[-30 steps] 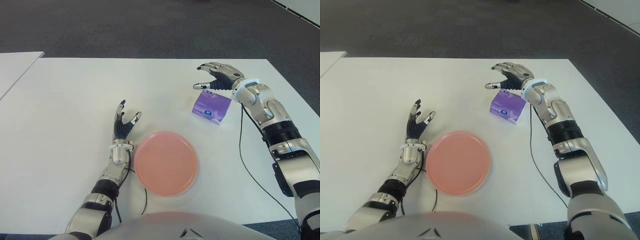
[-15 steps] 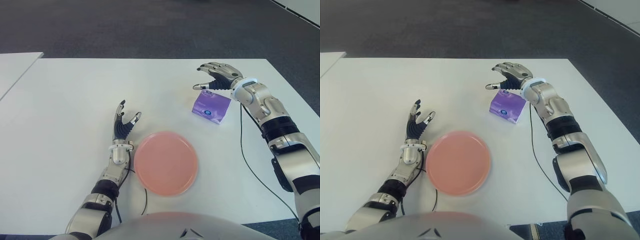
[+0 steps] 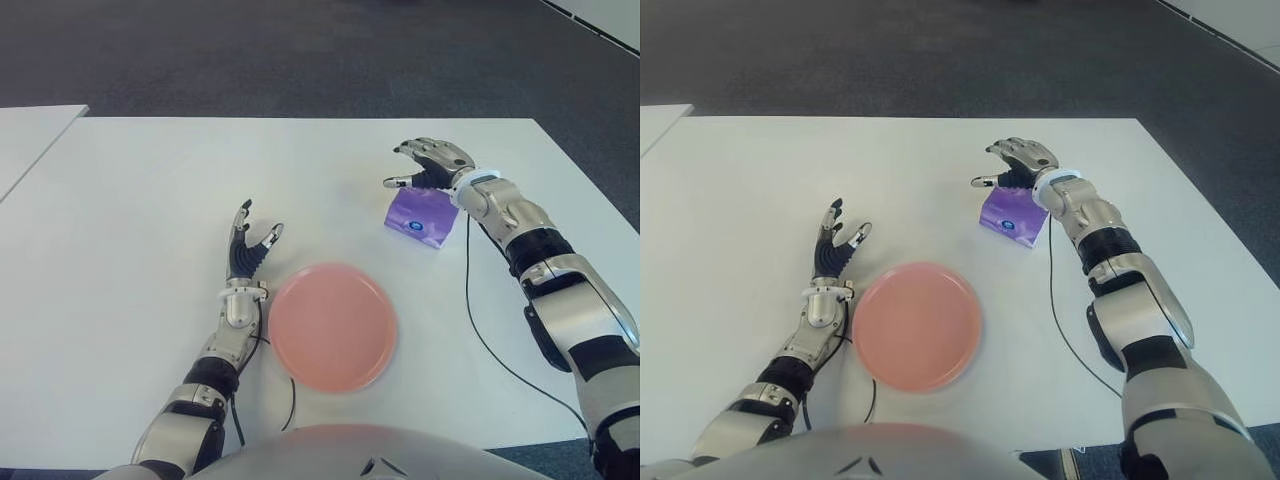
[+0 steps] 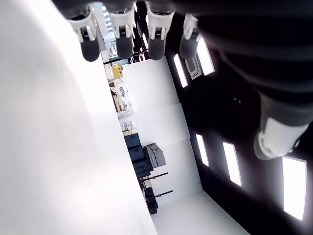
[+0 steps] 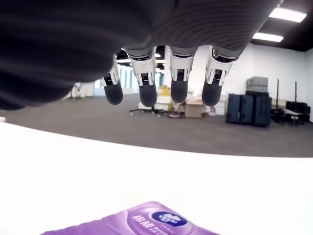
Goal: Put the tissue paper into the plate.
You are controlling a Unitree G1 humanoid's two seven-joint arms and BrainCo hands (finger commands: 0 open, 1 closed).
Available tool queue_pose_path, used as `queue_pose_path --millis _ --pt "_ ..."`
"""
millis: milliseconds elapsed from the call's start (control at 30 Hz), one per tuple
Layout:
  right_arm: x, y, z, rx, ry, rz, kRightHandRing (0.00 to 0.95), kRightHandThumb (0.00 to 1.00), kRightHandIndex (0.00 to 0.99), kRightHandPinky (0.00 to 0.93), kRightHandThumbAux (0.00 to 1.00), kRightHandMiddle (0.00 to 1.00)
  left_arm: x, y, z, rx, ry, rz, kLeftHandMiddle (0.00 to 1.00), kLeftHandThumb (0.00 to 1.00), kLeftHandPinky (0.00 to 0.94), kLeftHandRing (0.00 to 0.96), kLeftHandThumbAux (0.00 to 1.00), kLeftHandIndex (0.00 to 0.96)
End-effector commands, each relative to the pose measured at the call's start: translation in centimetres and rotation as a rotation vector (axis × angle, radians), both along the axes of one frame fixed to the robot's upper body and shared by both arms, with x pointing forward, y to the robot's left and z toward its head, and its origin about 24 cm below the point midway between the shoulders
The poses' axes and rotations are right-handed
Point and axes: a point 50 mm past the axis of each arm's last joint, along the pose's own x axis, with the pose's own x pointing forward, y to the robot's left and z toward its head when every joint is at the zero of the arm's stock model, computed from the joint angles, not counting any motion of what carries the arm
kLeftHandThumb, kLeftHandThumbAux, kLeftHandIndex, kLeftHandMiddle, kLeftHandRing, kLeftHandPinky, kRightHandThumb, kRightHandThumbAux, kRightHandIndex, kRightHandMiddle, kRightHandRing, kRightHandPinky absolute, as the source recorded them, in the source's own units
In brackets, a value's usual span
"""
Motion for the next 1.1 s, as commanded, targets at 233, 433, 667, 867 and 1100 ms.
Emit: queue_pose_path --millis 233,433,667,867,1100 --pt "0.5 1.0 -0.7 -0.04 0.033 -0.003 0.0 0.311 0.0 0.0 0.089 0.0 -3.1 0.8 -3.8 0.015 0.187 0.025 0.0 0.001 0.0 0.0 0.524 0.0" --pt "0.6 1.6 -1.2 -0.053 0.06 -0.015 0.0 0.299 0.0 0.0 0.101 0.0 -3.1 0.8 -3.8 0.019 0.189 0.025 0.0 0.0 0.0 0.0 0.529 0.0" --pt "0.7 1.9 -1.9 -0.071 0.111 -0.041 0.0 0.302 0.0 0.0 0.106 0.0 -3.0 0.7 -3.8 0.019 0.191 0.02 0.0 0.0 0.0 0.0 0.534 0.0" --pt "0.8 1.9 -2.4 -0.095 0.14 -0.063 0.0 0.334 0.0 0.0 0.097 0.0 -3.2 0.8 -3.8 0.017 0.188 0.019 0.0 0.002 0.0 0.0 0.541 0.0" --pt "0.7 2.0 -2.6 -0.082 0.132 -0.077 0.0 0.383 0.0 0.0 0.083 0.0 -3.2 0.8 -3.9 0.013 0.199 0.02 0.0 0.004 0.0 0.0 0.541 0.0"
